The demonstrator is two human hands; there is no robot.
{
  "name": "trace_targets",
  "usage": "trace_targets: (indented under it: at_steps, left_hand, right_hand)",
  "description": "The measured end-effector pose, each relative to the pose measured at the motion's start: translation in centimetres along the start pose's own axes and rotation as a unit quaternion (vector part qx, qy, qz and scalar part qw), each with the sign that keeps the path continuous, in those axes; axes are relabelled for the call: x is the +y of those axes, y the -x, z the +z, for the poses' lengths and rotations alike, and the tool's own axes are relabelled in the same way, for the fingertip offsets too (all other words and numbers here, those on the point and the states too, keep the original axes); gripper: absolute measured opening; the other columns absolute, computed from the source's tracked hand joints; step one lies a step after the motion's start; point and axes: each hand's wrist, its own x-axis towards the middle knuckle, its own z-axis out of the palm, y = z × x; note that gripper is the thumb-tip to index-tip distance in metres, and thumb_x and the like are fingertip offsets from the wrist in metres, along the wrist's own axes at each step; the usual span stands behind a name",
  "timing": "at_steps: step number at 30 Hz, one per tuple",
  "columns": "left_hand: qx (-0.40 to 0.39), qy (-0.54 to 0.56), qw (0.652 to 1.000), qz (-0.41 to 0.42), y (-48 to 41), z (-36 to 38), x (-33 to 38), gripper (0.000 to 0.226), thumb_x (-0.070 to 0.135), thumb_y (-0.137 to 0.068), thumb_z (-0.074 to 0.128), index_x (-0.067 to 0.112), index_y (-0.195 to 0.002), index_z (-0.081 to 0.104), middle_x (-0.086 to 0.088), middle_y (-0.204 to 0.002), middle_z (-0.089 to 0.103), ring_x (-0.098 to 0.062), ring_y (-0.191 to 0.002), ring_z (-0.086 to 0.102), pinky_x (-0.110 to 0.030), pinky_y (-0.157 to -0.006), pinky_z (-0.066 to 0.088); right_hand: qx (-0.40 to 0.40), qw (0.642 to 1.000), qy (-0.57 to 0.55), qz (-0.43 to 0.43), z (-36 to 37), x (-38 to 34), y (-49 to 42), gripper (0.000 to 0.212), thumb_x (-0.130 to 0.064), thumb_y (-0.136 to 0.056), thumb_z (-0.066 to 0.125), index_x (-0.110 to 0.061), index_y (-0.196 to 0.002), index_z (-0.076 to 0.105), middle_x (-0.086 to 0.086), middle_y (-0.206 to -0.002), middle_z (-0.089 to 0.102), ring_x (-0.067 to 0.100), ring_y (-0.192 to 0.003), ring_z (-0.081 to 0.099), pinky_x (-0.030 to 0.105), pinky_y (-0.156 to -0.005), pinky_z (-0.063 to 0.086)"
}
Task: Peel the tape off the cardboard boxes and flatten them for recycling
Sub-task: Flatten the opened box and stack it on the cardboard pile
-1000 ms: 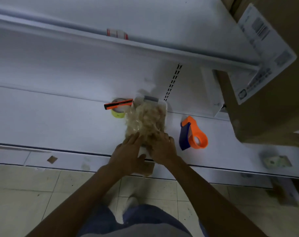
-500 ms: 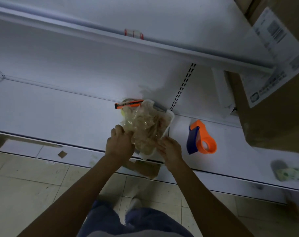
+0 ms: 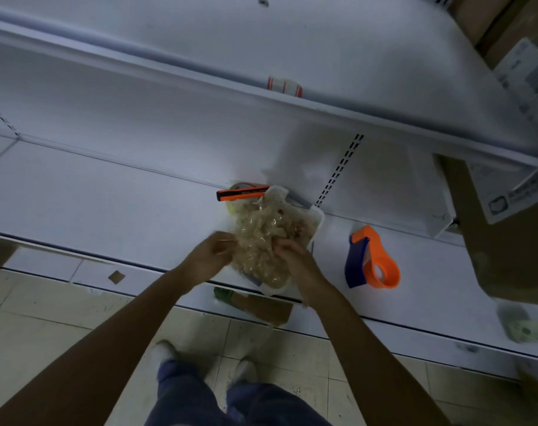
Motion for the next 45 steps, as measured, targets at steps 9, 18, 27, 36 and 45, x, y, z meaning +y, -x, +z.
trace_targets:
  at_steps: [9, 18, 27, 36, 45]
  left_hand:
    - [0.137, 0.449, 0.876, -0.105, 1.0, -0.5, -0.7, 0.013, 0.002, -0.094, 0.05, 0.008, -0.105, 0.055, -0.011, -0.106, 0.057, -0.026, -0.108, 0.057, -0.038, -0.092, 0.049]
    - [0.265, -0.28, 0.91, 0.15, 6.6, -4.0, -5.4, 0.067, 0.027, -0.093, 0.051, 0.011, -0.15, 0.02, -0.005, -0.157, 0.018, -0.024, -0.145, 0.016, -0.041, -0.114, 0.02]
    - [0.405, -0.453, 0.771, 0.194, 15.9, -20.8, -5.9, 0.065, 0.038, -0.096, 0.032, 0.015, -0.152, 0.008, -0.007, -0.158, 0.011, -0.024, -0.147, 0.009, -0.051, -0.116, 0.02]
    - [0.512, -0.537, 0.63, 0.228, 32.0, -41.0, -5.3, 0.069, 0.035, -0.093, 0.041, 0.01, -0.151, 0.013, -0.009, -0.158, 0.011, -0.023, -0.147, 0.008, -0.048, -0.117, 0.016]
    - [0.543, -0.495, 0.647, 0.204, 36.6, -55.5, -7.3, 0.071, 0.042, -0.092, 0.039, 0.016, -0.152, 0.013, -0.001, -0.16, 0.008, -0.016, -0.148, 0.005, -0.043, -0.117, 0.013]
  right_hand:
    - [0.107, 0.888, -0.442, 0.065, -3.1, -1.4, 4.7, 0.016, -0.006, -0.097, 0.042, -0.009, -0.092, 0.057, 0.019, -0.13, 0.056, 0.029, -0.1, 0.061, 0.034, -0.093, 0.046]
    - [0.04, 0.963, 0.099, -0.249, 8.5, -2.6, 8.5, 0.03, -0.011, -0.094, 0.057, -0.016, -0.124, 0.058, -0.008, -0.123, 0.059, 0.004, -0.112, 0.054, 0.021, -0.096, 0.047]
    - [-0.031, 0.789, 0.242, -0.564, 23.5, -10.0, 12.7, 0.039, -0.027, -0.092, 0.055, -0.022, -0.131, 0.054, -0.008, -0.141, 0.048, 0.001, -0.131, 0.038, 0.002, -0.096, 0.031]
    - [0.021, 0.667, 0.172, -0.725, 45.1, -19.3, 20.3, 0.044, -0.027, -0.091, 0.054, -0.015, -0.133, 0.052, 0.005, -0.145, 0.046, 0.016, -0.139, 0.033, 0.037, -0.112, 0.031]
    - [0.024, 0.66, 0.17, -0.731, 59.7, -25.0, 22.4, 0.042, -0.032, -0.093, 0.048, -0.017, -0.131, 0.055, 0.002, -0.144, 0.047, 0.014, -0.138, 0.034, 0.023, -0.109, 0.022]
